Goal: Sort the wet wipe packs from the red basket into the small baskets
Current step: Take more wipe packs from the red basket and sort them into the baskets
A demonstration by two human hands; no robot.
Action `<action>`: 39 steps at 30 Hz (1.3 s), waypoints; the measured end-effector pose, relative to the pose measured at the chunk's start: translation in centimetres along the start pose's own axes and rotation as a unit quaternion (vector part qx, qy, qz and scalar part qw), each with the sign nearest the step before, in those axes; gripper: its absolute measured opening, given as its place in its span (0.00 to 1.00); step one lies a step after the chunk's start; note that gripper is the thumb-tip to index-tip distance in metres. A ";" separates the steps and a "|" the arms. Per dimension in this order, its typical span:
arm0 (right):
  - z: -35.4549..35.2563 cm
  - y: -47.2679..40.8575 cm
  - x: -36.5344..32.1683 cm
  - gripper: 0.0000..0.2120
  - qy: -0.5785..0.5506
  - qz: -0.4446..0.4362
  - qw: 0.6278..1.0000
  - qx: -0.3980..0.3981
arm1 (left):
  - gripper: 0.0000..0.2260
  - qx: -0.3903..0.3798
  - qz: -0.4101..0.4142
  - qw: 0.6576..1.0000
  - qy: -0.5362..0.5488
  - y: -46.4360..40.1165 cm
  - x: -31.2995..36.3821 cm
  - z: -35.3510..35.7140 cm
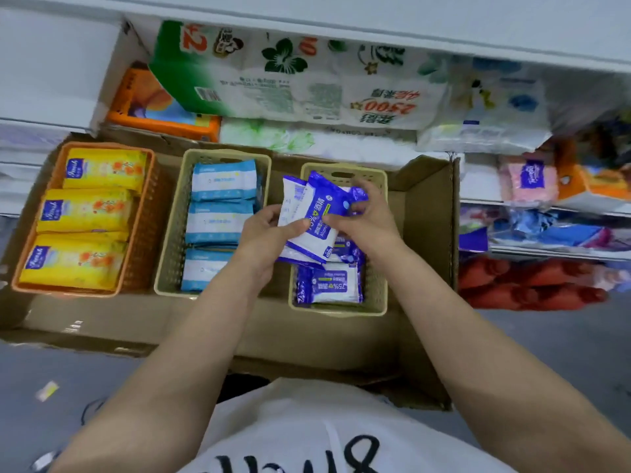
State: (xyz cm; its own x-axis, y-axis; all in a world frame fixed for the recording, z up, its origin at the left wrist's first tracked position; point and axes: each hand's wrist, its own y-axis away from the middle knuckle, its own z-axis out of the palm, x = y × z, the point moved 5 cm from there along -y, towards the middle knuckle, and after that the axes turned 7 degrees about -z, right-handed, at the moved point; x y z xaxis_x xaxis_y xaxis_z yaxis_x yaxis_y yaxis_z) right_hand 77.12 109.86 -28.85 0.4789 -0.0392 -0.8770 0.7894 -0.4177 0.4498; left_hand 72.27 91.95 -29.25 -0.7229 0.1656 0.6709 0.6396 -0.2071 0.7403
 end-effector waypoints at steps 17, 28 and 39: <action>-5.5 -0.6 1.1 0.21 0.053 -0.045 0.980 -0.188 | 0.17 0.015 0.006 0.999 -0.040 0.8 0.5 3.6; -3.5 -5.1 3.0 0.22 0.298 -0.060 0.952 -0.038 | 0.08 0.130 0.019 0.990 0.054 0.6 -0.7 -2.5; 0.9 -4.2 6.6 0.25 0.560 -0.125 0.817 -0.050 | 0.12 0.094 0.001 0.996 0.012 -0.4 -1.8 -4.1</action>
State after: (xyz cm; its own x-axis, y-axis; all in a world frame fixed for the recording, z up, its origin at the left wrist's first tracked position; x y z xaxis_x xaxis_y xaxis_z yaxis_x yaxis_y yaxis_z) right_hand 76.61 110.54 -36.71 0.3039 0.9156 -0.2632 0.9171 -0.2063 0.3412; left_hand 72.21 87.80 -30.91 -0.7267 0.1414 0.6723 0.6764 -0.0234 0.7361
